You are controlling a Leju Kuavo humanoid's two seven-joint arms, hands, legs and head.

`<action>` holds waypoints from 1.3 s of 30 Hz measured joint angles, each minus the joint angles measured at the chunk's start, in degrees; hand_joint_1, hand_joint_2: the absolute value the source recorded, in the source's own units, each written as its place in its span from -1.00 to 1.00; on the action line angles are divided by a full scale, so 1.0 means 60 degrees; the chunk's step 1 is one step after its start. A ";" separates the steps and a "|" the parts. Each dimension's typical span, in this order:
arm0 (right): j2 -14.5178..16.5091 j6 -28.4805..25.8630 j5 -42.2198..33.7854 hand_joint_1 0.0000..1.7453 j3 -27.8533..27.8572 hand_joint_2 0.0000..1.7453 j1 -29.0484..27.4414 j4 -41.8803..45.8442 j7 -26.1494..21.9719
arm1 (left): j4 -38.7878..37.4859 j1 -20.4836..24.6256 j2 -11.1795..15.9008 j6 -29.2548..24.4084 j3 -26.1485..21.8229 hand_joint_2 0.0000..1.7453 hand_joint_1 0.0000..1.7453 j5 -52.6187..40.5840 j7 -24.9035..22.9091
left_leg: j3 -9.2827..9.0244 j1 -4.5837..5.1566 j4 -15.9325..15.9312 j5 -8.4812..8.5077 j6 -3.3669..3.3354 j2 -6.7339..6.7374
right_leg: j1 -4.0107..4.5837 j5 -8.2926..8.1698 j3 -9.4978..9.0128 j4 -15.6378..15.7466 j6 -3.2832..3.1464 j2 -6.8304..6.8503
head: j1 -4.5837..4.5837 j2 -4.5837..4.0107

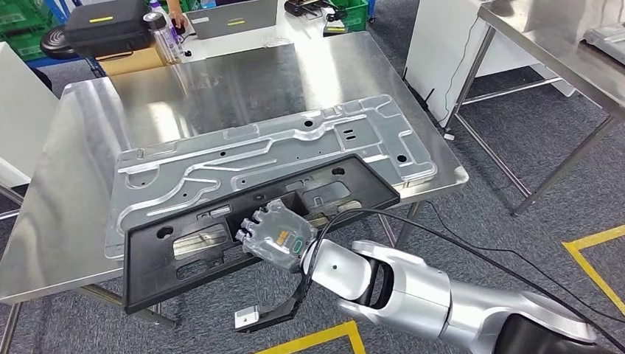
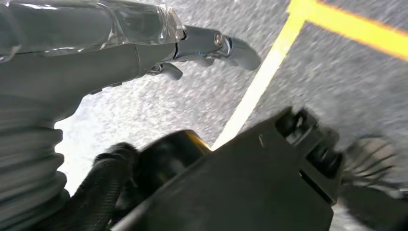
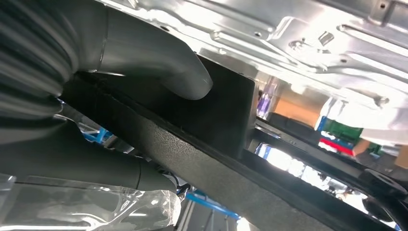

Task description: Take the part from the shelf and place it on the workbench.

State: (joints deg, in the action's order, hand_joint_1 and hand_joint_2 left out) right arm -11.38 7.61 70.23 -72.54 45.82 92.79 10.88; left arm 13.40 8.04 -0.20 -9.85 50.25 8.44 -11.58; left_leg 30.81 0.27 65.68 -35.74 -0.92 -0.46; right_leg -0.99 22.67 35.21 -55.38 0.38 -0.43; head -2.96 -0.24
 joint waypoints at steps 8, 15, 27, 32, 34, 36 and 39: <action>0.0000 0.0035 0.0007 1.00 -0.0020 1.00 -0.0014 -0.0001 0.0003 | 0.0000 -0.0001 0.0003 0.0001 -0.0001 1.00 -1.00 0.0004 -0.0018 | 0.0030 0.0078 -0.1725 0.1975 -0.0283 0.0004 | 0.0037 0.0534 -0.0780 0.0072 0.0164 -0.0049 | 0.0000 0.0000; -0.0013 0.0063 0.0006 1.00 -0.0027 1.00 0.0027 0.0010 0.0005 | 0.0004 -0.0006 -0.0004 -0.0001 0.0002 1.00 -1.00 0.0002 -0.0018 | -0.0551 0.0023 -0.2175 0.1670 -0.0608 -0.0066 | 0.0052 0.1097 0.0306 -0.1853 0.0422 0.0006 | 0.0053 0.0000; -0.0101 0.0079 -0.0046 1.00 -0.0050 1.00 -0.0016 0.0007 0.0025 | -0.0004 -0.0062 0.0029 -0.0016 0.0015 1.00 -1.00 -0.0001 -0.0029 | -0.1313 0.0091 -0.1817 0.0811 -0.0284 -0.0085 | 0.0071 -0.0319 0.0450 -0.0096 0.0080 0.0005 | 0.0032 0.0000; -0.0145 0.0091 -0.0066 1.00 -0.0047 1.00 -0.0041 0.0004 0.0053 | -0.0002 0.0016 0.0058 -0.0032 0.0007 1.00 -1.00 0.0053 0.0000 | 0.0463 -0.0022 0.0797 -0.0031 -0.0054 -0.0063 | 0.0018 0.0090 0.0029 -0.0081 -0.0003 0.0009 | -0.0010 0.0000; -0.0176 0.0094 -0.0076 1.00 -0.0045 1.00 -0.0048 0.0002 0.0070 | 0.0000 0.0045 0.0059 -0.0025 0.0004 1.00 -1.00 0.0084 -0.0001 | 0.0668 -0.0043 0.0587 -0.0002 -0.0023 -0.0064 | 0.0015 0.0289 -0.0240 -0.0080 0.0016 -0.0008 | -0.0010 0.0000; -0.0196 0.0094 -0.0076 1.00 -0.0033 1.00 -0.0036 0.0001 0.0073 | 0.0000 0.0023 0.0059 -0.0020 0.0003 1.00 -1.00 0.0097 -0.0006 | 0.0527 -0.0058 -0.0592 0.0998 -0.0039 -0.0056 | 0.0010 0.0489 -0.0519 -0.0065 0.0064 -0.0031 | -0.0010 0.0000; -0.0232 0.0095 -0.0084 1.00 -0.0005 1.00 -0.0012 0.0000 0.0078 | 0.0000 -0.0017 0.0055 -0.0017 0.0004 1.00 -1.00 0.0100 -0.0016 | 0.0417 0.0027 -0.1727 0.1954 -0.0207 -0.0010 | 0.0023 0.0642 -0.0718 0.0006 0.0199 -0.0044 | -0.0010 0.0000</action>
State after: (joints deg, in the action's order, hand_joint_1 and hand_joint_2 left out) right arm -12.77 8.18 69.72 -72.57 45.75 92.79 11.35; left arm 13.40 7.94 0.13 -9.96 50.27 9.04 -11.68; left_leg 33.31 0.44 55.32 -24.01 -2.17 -0.52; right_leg -0.85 26.52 30.90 -55.34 1.58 -0.70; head -3.01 -0.24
